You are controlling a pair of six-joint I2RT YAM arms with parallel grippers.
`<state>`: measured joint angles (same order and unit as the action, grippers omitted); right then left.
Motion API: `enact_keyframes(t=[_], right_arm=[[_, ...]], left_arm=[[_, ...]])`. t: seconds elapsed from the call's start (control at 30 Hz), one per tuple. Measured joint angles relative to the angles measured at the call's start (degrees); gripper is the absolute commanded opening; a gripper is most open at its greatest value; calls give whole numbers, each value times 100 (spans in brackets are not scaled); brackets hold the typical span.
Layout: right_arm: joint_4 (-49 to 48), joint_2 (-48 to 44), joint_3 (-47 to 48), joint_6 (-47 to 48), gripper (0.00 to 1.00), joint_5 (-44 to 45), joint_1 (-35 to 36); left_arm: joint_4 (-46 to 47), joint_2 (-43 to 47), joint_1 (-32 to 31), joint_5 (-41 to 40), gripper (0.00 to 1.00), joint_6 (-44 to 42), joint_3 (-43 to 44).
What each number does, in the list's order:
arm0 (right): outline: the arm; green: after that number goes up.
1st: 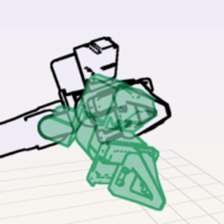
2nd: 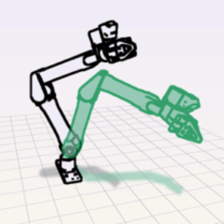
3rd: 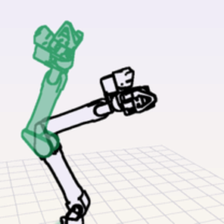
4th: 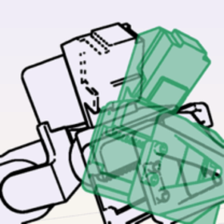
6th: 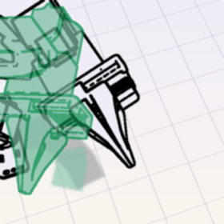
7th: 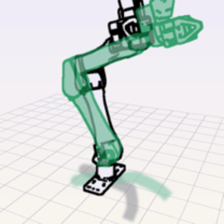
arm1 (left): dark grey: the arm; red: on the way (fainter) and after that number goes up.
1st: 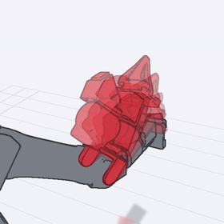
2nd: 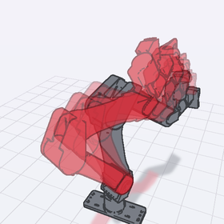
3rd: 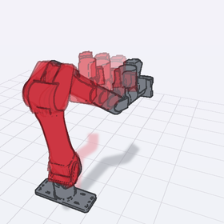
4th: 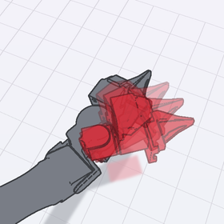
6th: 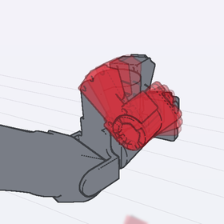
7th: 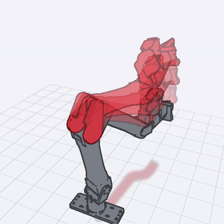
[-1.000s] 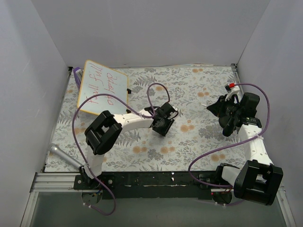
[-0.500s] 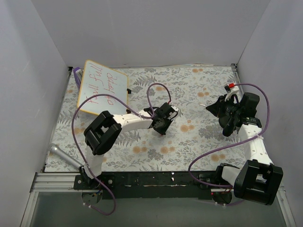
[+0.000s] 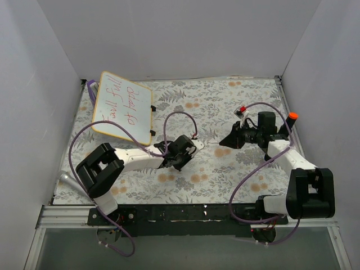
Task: Write a sentence on the whiteboard
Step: Insert the whiteboard marker without the cap into the pen cap.
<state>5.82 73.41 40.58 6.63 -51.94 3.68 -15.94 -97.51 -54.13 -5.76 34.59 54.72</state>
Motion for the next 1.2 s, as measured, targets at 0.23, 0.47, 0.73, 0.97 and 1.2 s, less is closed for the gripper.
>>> enact_keyframes(t=[0.23,0.47,0.73,0.97,1.2], right_arm=[[-275,841,-11,-188,1,-444,540],[-376,2210,127,-326,1,-957,960],[-439,2691,365,-490,1,-1370,1182],[-479,2918,404,-581,1,-1521,1322],[-640,2953,435,-732,1,-1628,1473]], left_arm=[[376,450,-37,-20,0,-483,-597],[667,597,-177,13,0,-776,-841],[896,916,-264,229,0,-979,-1215],[933,1014,-267,365,0,-1014,-1279],[1051,1027,-304,468,0,-1003,-1279]])
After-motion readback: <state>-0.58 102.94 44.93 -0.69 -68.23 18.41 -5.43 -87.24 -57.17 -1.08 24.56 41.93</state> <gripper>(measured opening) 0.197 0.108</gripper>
